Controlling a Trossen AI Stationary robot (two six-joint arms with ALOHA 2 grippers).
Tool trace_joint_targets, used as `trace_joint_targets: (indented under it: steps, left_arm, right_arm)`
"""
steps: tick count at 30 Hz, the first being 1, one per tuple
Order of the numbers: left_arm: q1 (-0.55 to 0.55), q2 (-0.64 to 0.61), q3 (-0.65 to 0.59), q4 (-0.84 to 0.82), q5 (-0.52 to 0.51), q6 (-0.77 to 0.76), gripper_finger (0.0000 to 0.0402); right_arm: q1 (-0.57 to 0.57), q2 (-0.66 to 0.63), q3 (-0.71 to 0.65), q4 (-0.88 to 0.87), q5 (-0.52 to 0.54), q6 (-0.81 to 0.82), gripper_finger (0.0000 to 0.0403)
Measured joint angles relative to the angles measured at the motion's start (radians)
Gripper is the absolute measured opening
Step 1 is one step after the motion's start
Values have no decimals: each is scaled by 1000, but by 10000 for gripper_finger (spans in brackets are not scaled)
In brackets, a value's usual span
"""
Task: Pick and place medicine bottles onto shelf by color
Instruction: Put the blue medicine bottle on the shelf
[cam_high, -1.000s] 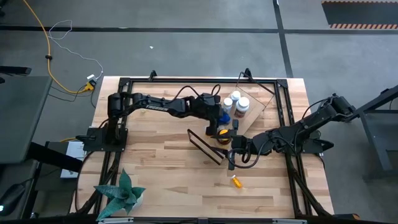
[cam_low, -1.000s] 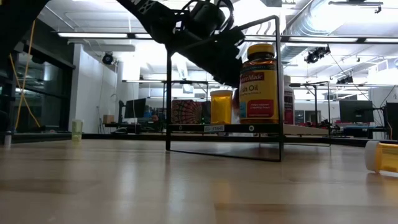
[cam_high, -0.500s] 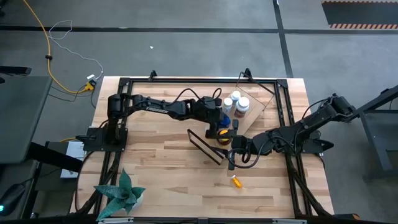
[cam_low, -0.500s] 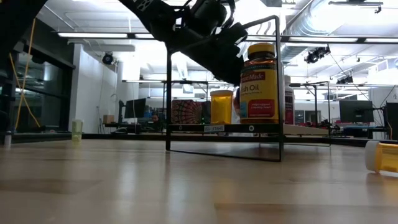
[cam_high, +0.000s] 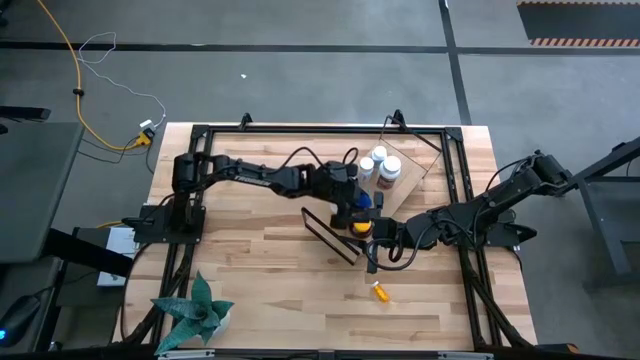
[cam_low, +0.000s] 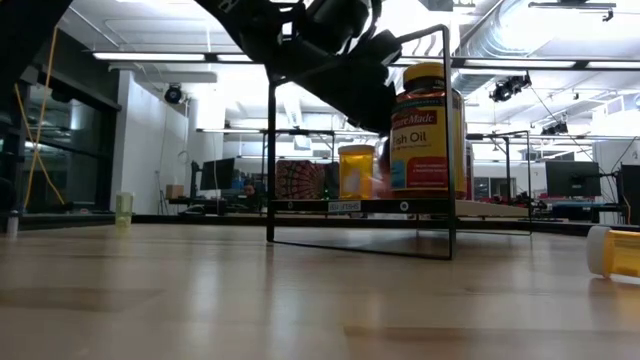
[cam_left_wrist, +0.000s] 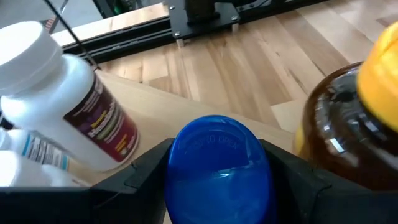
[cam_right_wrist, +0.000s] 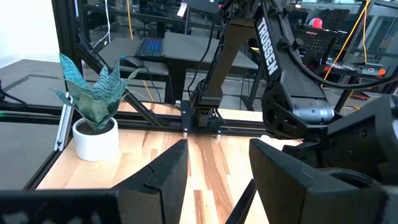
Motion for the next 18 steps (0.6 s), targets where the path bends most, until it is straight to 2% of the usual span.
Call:
trace_joint_targets:
  steps: [11,18]
  left_arm:
    - [4,0,0,-8,1,-10,209]
    - [5,0,0,-6,-2,-18,243]
  right_arm:
    - [0,0,0,0,0,5,165]
    - [0,0,0,0,0,5,165]
